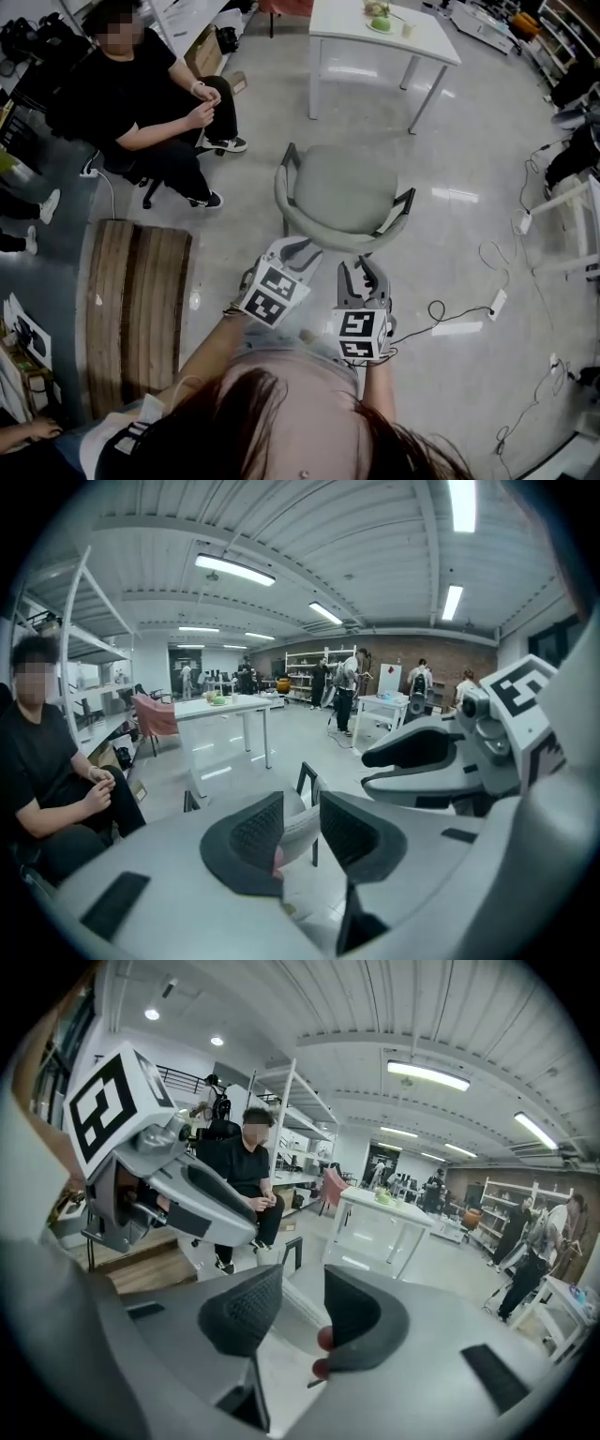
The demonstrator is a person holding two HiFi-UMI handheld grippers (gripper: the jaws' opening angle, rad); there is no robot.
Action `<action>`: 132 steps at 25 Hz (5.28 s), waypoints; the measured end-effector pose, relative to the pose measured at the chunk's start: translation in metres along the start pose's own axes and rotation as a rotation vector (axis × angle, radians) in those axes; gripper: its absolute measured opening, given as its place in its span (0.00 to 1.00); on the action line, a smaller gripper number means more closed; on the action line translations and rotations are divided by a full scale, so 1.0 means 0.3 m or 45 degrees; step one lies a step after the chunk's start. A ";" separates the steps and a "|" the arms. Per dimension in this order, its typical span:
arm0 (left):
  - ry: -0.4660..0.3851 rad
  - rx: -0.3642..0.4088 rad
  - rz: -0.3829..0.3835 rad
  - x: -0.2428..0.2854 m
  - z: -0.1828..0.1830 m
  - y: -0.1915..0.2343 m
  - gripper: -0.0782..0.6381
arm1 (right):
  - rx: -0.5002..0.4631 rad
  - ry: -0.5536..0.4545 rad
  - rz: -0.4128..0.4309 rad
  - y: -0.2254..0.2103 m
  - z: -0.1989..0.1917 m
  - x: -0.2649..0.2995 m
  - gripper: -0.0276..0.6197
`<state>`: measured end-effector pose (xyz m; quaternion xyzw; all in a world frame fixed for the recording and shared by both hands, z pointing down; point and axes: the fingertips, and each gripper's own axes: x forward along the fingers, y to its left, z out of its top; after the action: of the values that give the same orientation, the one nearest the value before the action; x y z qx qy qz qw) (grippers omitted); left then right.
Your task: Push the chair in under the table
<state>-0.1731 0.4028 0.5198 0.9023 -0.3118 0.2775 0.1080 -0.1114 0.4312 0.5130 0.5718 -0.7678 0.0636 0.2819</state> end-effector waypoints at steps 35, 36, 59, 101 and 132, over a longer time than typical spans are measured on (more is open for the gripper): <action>0.363 0.357 -0.100 0.370 -0.230 0.126 0.43 | -0.011 0.263 0.239 0.022 -0.211 0.412 0.39; 0.363 0.375 -0.095 0.377 -0.229 0.131 0.43 | -0.033 0.281 0.232 0.021 -0.217 0.424 0.39; 0.384 0.451 -0.292 0.579 -0.117 0.209 0.41 | -0.094 0.410 0.106 -0.141 -0.207 0.603 0.39; 0.435 0.419 -0.309 0.941 0.131 0.272 0.39 | -0.184 0.383 0.247 -0.524 -0.182 0.848 0.39; 0.473 0.337 -0.187 1.273 0.356 0.383 0.40 | -0.304 0.300 0.371 -0.859 -0.126 1.082 0.39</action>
<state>0.0505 0.0817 0.6515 0.8623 -0.1809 0.4686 0.0643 0.0770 0.0866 0.6506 0.4060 -0.8062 0.0785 0.4232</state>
